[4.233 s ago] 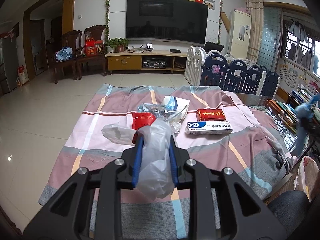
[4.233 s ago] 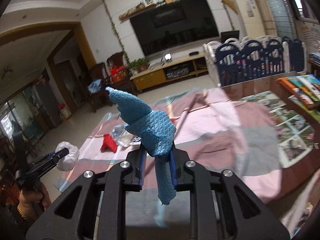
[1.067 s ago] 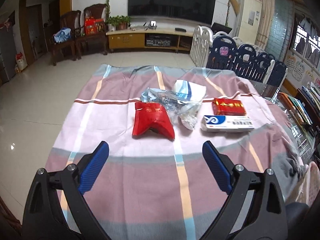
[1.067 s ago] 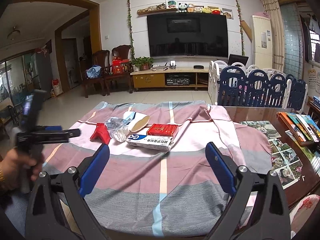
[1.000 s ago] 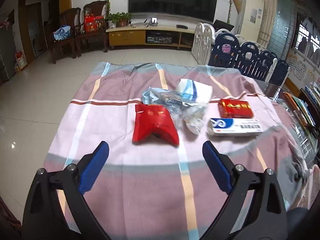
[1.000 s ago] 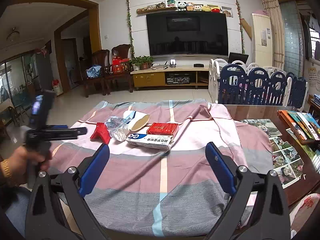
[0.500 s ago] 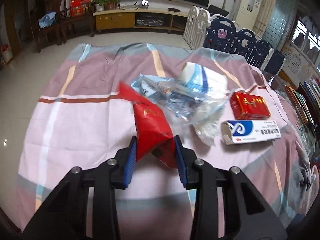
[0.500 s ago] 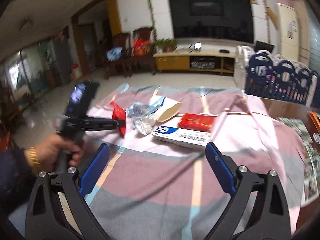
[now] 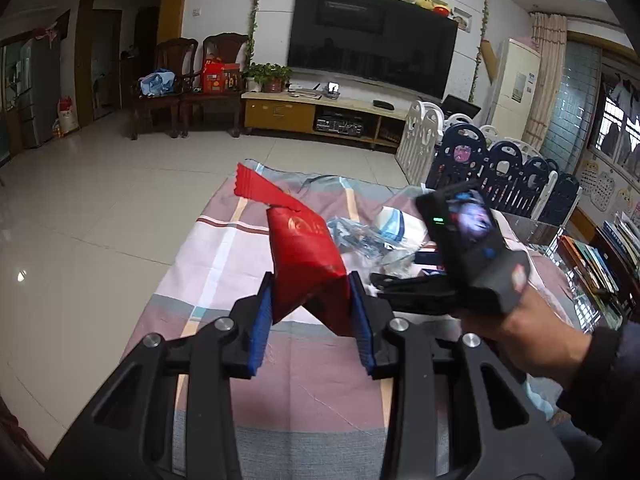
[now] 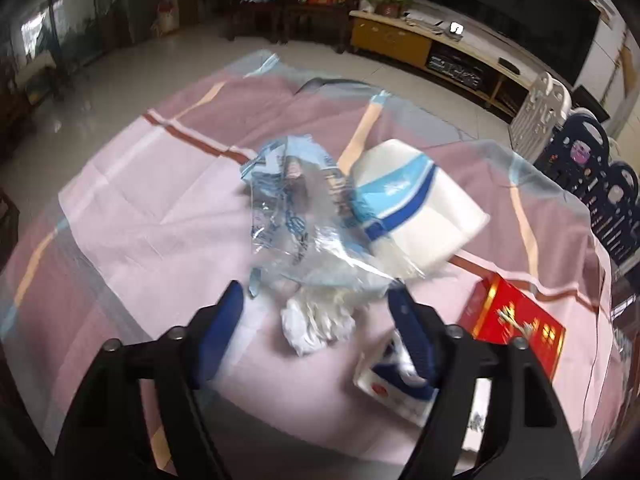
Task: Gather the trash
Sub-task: 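Grasp the red packet with the left tool while the right tool grasps the white tissue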
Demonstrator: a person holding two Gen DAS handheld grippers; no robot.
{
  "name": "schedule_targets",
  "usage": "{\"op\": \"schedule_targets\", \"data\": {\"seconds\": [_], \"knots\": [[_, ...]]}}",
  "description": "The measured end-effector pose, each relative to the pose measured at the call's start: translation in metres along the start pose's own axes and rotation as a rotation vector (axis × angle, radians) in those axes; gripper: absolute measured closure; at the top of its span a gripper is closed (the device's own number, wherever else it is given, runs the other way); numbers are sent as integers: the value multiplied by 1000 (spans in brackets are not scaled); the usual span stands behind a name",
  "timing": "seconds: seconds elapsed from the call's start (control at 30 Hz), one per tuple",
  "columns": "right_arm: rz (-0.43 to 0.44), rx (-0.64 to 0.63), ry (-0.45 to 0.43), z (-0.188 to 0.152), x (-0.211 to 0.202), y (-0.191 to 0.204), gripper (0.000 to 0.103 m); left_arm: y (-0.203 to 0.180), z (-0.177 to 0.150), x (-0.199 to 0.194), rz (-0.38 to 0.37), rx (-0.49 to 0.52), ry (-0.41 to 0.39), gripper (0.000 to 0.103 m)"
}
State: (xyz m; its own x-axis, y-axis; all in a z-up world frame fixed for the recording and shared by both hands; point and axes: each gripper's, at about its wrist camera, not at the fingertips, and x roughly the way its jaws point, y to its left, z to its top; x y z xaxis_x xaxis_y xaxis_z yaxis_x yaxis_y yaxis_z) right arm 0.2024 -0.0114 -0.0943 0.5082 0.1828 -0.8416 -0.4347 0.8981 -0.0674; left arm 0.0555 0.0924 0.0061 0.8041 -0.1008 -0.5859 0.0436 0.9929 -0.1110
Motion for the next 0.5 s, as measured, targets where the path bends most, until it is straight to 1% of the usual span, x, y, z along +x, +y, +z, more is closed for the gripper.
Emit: {"op": "schedule_targets", "data": {"seconds": [0.03,0.07,0.1,0.13,0.2,0.33,0.4,0.5], "knots": [[5,-11,36,2,8,3,49,-5,0,2,2,21,4,66],[7,-9,41,2,9,1,59,-8,0,4,3,38,8,66],[23,4,33,0,5,0,80,-11,-2,6,0,47,12,66],[57,18,35,-1,0,-2,94,-12,-2,7,-5,47,17,66],[97,35,25,-10,-16,-3,96,-12,-2,9,-19,37,23,66],[137,41,-48,-45,-74,-1,96,-11,-1,8,-36,22,21,66],[157,74,-97,-64,-107,-5,96,-16,-3,8,-48,31,21,66],[175,150,-189,-102,-160,-14,96,-30,-8,4,-63,74,17,66]]}}
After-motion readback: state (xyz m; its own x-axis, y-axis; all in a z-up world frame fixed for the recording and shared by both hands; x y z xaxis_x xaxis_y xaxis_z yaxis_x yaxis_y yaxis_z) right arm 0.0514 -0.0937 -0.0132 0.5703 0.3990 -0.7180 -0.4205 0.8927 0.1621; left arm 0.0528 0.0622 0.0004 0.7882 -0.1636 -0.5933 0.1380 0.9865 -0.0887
